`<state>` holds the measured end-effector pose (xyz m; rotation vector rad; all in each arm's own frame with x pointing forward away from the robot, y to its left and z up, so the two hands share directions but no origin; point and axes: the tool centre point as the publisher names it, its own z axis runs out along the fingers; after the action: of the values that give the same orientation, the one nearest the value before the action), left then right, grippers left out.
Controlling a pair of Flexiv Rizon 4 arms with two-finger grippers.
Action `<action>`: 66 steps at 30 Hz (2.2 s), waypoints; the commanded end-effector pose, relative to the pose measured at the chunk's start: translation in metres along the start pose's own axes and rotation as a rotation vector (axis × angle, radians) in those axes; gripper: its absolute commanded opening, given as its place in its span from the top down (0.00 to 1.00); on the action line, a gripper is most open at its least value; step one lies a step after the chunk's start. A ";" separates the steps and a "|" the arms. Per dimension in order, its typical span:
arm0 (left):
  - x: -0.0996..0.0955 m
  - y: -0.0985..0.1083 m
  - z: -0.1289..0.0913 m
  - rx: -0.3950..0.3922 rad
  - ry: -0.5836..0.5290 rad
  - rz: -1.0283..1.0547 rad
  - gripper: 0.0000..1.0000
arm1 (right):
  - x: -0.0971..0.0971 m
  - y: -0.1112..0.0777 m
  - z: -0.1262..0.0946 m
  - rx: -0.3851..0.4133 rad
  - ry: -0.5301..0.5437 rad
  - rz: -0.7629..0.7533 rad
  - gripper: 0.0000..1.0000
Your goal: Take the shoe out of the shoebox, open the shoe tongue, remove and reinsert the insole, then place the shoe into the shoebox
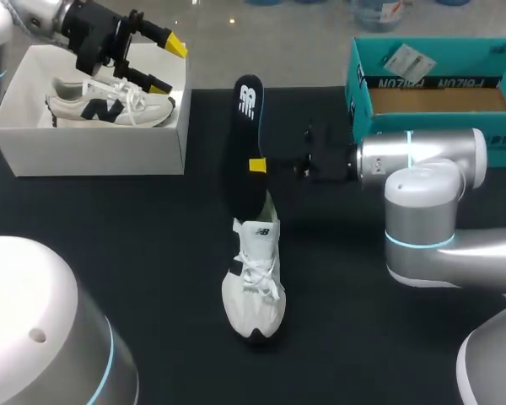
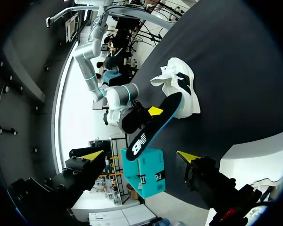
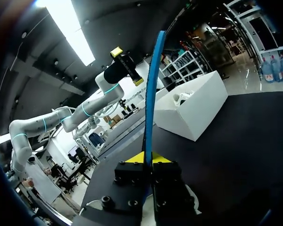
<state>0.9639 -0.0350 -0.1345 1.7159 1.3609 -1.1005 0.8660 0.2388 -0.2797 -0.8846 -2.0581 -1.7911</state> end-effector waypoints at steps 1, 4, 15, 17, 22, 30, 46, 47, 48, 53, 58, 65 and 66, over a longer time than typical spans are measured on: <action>0.000 0.000 0.000 0.001 0.004 0.001 0.00 | -0.011 0.001 -0.010 0.001 0.039 -0.036 1.00; 0.000 0.000 0.000 0.001 0.004 0.001 0.00 | -0.016 -0.002 -0.013 -0.003 0.076 -0.083 1.00; 0.000 0.000 0.000 0.001 0.004 0.001 0.00 | -0.023 -0.025 -0.009 0.004 0.160 -0.131 1.00; 0.000 0.000 0.000 0.001 0.004 0.001 0.00 | -0.020 -0.030 -0.008 0.008 0.163 -0.126 1.00; 0.000 0.000 0.000 0.001 0.004 0.001 0.00 | -0.014 -0.043 -0.006 0.011 0.170 -0.106 1.00; 0.000 0.000 0.000 0.001 0.004 0.001 0.00 | -0.001 -0.066 0.002 0.019 0.148 -0.065 1.00; 0.000 0.000 0.000 0.001 0.004 0.001 0.00 | 0.019 -0.081 -0.006 0.018 0.083 -0.023 1.00; 0.000 0.000 0.000 0.001 0.004 0.001 0.00 | 0.019 -0.079 -0.007 0.023 0.077 -0.025 1.00; 0.000 0.000 0.000 0.001 0.004 0.001 0.00 | 0.019 -0.077 -0.008 0.024 0.075 -0.028 1.00; 0.000 0.000 0.000 0.001 0.004 0.001 0.00 | 0.016 -0.069 -0.010 0.068 0.084 -0.037 1.00; 0.000 0.000 0.000 0.001 0.004 0.001 0.00 | 0.012 -0.070 -0.010 0.105 0.115 -0.017 1.00; 0.000 0.000 0.000 0.001 0.004 0.001 0.00 | 0.009 -0.077 -0.008 0.166 0.143 0.018 1.00; 0.000 0.000 0.000 0.001 0.004 0.001 0.00 | 0.009 -0.078 -0.008 0.176 0.143 0.023 1.00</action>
<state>0.9639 -0.0350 -0.1345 1.7160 1.3609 -1.1005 0.8063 0.2271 -0.3330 -0.7264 -2.0400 -1.6502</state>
